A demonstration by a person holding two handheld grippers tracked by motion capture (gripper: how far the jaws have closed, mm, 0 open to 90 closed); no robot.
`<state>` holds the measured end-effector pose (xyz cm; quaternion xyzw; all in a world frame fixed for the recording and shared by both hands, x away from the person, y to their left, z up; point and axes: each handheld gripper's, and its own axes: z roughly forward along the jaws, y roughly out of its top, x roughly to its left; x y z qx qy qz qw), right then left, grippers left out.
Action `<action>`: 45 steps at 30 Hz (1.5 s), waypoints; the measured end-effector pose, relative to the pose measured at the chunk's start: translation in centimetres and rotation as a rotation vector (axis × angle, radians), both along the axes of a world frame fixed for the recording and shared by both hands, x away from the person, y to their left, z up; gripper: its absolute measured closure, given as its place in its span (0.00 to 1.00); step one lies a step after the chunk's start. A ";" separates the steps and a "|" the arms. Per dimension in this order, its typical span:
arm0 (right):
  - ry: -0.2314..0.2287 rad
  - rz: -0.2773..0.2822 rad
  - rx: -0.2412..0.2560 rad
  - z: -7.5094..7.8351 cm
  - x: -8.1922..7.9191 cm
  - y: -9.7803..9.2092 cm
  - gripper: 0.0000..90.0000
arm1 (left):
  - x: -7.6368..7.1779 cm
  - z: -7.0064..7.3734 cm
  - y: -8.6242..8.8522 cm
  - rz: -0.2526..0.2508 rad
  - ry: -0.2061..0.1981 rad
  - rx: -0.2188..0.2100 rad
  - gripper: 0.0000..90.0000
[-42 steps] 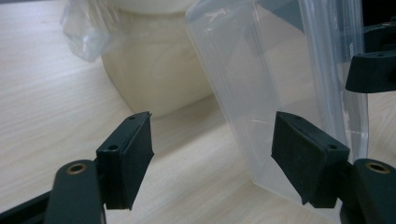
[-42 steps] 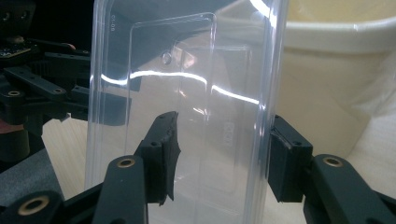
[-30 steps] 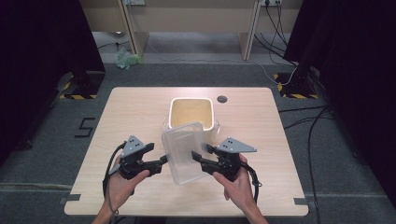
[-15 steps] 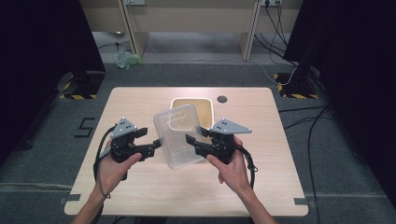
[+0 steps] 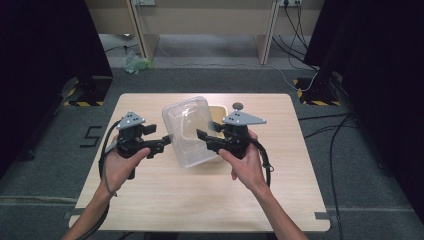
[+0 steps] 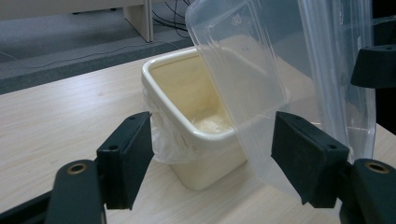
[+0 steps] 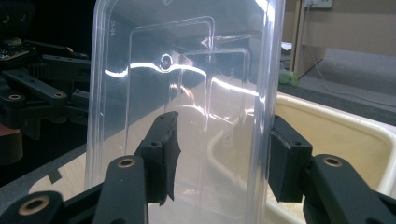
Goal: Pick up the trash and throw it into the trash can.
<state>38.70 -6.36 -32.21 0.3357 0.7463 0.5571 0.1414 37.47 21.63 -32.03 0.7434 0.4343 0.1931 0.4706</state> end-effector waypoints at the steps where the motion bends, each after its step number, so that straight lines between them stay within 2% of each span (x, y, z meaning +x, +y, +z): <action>1: 0.000 -0.002 0.002 0.2 0.2 0.0 0.56 | 0.2 0.1 -0.1 0.001 0.001 0.001 0.32; 9: 0.012 -0.013 -0.009 1.1 1.9 -0.4 0.56 | 2.2 1.0 -0.7 0.005 0.011 0.021 0.32; 19: 0.048 -0.039 0.010 1.7 4.7 -0.9 0.56 | 5.1 1.7 -1.5 0.022 0.039 0.026 0.32; 31: 0.059 -0.065 -0.006 0.9 7.3 -1.2 0.56 | 8.1 0.5 -2.2 0.043 0.086 0.013 0.33; 38: 0.078 -0.091 0.011 0.2 8.8 -1.7 0.56 | 10.2 0.0 -2.8 0.063 0.109 0.004 0.33; 45: 0.071 -0.115 0.014 -0.6 9.8 -2.0 0.56 | 11.8 -0.7 -3.4 0.079 0.125 -0.003 0.33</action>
